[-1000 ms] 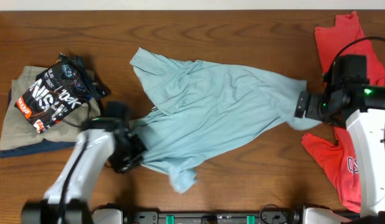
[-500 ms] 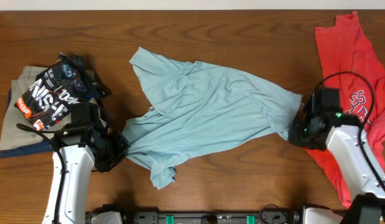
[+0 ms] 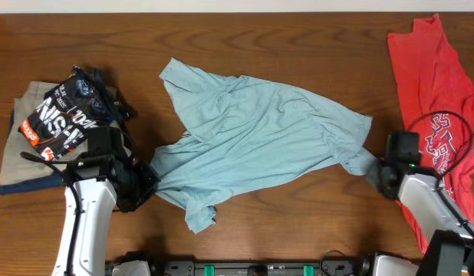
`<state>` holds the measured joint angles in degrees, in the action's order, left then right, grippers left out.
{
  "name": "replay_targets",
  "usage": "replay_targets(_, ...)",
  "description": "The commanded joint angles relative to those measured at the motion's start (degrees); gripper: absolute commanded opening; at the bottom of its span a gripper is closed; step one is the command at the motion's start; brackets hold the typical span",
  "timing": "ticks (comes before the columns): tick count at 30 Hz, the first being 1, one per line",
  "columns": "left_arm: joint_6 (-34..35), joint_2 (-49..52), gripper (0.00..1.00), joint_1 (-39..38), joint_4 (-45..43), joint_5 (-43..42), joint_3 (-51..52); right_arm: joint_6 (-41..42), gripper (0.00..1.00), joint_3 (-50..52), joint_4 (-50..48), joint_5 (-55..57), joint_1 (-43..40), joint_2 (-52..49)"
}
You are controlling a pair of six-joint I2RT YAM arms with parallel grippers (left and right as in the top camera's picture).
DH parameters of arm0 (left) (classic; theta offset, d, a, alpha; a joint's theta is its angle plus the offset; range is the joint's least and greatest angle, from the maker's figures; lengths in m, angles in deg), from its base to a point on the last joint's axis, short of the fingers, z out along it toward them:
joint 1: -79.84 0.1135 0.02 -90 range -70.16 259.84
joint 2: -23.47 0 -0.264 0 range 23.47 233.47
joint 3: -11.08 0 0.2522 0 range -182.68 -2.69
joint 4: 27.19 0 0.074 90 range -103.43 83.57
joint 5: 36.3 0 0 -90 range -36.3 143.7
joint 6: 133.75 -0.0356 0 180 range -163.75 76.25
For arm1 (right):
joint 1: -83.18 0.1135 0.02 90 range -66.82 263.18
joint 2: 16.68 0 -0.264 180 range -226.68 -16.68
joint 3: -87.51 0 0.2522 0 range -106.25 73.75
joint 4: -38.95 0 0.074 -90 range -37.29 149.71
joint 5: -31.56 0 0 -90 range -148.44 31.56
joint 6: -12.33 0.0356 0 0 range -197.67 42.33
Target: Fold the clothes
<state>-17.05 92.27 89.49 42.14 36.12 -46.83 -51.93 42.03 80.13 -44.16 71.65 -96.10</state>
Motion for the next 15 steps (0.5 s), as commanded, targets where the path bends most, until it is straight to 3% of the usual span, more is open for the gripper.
replay_targets(1, -1.0, 0.1, 0.06, 0.2, 0.3, 0.7, -0.6, 8.3, 0.11, 0.4, 0.0, 15.1, -6.3, 0.3)
replay_targets(4, -1.0, 0.1, 0.06, 0.2, 0.4, 0.7, -0.6, 12.1, 0.18, 0.2, 0.0, 18.7, -13.4, 0.3)
replay_targets(7, -1.0, 0.1, 0.06, 0.2, 0.3, 0.7, -0.6, 14.6, 0.31, -0.3, -1.0, 11.8, -20.6, 0.3)
replay_targets(13, -1.0, 0.1, 0.06, 0.2, 0.3, 0.7, -0.6, -10.2, 0.46, -1.5, -15.1, -34.1, -24.5, 0.3)
replay_targets(15, -1.0, 0.1, 0.06, 0.2, 0.3, 0.7, -0.6, -12.8, 0.57, -1.6, -19.0, -43.9, -23.3, 0.3)
